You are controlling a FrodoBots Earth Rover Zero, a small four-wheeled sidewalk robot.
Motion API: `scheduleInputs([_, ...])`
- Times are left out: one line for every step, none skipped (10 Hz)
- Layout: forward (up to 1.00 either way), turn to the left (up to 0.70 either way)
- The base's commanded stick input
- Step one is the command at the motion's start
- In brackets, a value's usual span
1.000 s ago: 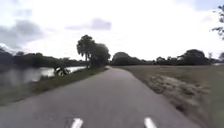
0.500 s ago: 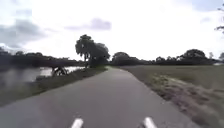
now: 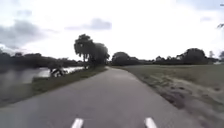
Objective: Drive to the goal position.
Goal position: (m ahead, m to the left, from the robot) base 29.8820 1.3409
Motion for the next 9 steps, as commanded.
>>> scheduleInputs([0.85,0.00])
scheduleInputs([0.85,0.00])
scheduleInputs([0.85,0.00])
scheduleInputs([0.85,0.00])
scheduleInputs([0.85,0.00])
scheduleInputs([0.85,0.00])
scheduleInputs([0.85,0.00])
scheduleInputs([0.85,0.04])
scheduleInputs([0.85,0.25])
